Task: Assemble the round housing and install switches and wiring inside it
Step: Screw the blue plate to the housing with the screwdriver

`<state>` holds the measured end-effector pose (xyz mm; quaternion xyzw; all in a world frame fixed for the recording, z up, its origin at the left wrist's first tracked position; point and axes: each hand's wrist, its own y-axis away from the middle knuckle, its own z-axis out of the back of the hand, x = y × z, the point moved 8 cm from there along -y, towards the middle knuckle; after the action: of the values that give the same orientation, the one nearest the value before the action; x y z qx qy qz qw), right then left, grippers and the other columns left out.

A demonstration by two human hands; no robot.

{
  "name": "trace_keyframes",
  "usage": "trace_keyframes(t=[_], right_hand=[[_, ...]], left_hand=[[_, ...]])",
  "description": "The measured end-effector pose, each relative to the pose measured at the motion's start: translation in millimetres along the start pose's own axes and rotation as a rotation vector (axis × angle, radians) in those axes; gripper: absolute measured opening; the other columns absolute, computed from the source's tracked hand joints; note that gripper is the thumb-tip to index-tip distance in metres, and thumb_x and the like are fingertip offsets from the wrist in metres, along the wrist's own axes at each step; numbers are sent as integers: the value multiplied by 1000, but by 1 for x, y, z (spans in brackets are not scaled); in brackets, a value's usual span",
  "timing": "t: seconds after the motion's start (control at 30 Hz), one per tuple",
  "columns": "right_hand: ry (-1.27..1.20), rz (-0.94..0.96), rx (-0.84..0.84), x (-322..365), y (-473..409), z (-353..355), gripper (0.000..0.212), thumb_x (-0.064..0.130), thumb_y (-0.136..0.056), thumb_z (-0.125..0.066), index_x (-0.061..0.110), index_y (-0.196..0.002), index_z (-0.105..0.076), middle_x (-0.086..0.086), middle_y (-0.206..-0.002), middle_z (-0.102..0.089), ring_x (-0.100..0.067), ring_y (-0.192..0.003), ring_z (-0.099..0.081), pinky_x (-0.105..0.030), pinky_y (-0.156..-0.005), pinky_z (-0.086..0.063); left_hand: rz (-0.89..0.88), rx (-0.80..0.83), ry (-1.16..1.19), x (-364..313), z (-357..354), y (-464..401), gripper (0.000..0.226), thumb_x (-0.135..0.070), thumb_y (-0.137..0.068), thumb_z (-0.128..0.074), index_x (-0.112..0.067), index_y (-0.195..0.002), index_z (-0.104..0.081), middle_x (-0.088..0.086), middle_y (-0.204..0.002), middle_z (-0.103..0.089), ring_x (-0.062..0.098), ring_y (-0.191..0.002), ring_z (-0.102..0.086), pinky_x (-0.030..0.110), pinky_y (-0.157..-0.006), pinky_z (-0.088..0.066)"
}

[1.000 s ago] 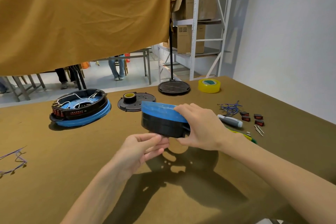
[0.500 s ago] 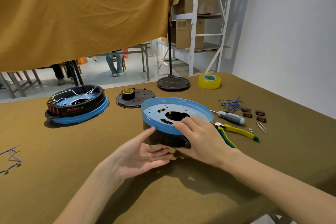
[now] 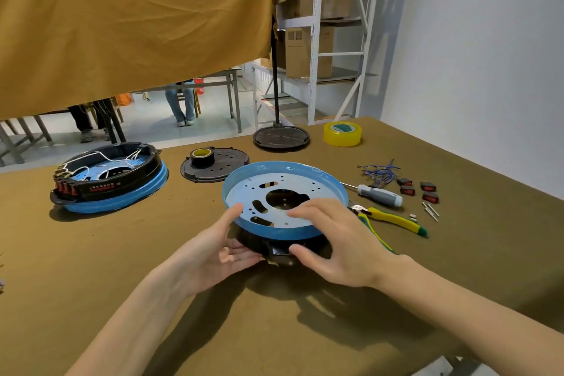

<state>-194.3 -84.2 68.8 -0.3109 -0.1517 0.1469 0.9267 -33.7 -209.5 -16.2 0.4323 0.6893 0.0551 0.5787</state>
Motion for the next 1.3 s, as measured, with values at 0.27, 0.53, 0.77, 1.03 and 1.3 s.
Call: trace_keyframes(t=[0.27, 0.53, 0.77, 1.03, 1.3], right_hand=[[106, -570, -122, -96, 16, 20, 16, 26, -103, -56, 16, -107, -68, 3, -108, -56, -13, -100, -55, -41, -92, -51], [81, -603, -230, -106, 27, 34, 24, 36, -105, -45, 23, -104, -65, 8, -99, -59, -8, -92, -56, -30, -82, -46], [396, -1194, -28, -211, 88, 89, 22, 18, -87, -60, 18, -106, -73, -10, -112, -70, -34, -103, -65, -41, -90, -52], [391, -1242, 92, -243, 106, 78, 8, 12, -86, -66, 10, -94, -63, -14, -98, -67, -33, -85, -66, -43, -74, -60], [504, -1195, 120, -253, 112, 80, 14, 11, -95, -64, 14, -97, -51, -8, -91, -62, -29, -83, -65, -42, -72, -59]], left_hand=[[-63, -14, 95, -3, 0, -4, 109, -51, -76, -80, -4, -158, -25, 26, -146, -50, 38, -131, -55, 49, -113, -46], [-205, -101, 207, -4, -4, -5, 113, -38, -62, -90, -18, -157, -31, 26, -155, -39, 42, -137, -49, 53, -107, -48], [-255, -205, 125, -8, 6, -9, 117, -58, -59, -85, -8, -153, -37, 24, -152, -47, 39, -132, -56, 46, -87, -58], [-268, -211, -12, -7, 8, -18, 133, -77, -40, -79, -2, -145, -46, 22, -148, -53, 39, -131, -58, 49, -102, -53], [-256, -178, -41, -4, 10, -26, 129, -78, -43, -79, -2, -142, -47, 22, -145, -55, 39, -129, -58, 52, -107, -51]])
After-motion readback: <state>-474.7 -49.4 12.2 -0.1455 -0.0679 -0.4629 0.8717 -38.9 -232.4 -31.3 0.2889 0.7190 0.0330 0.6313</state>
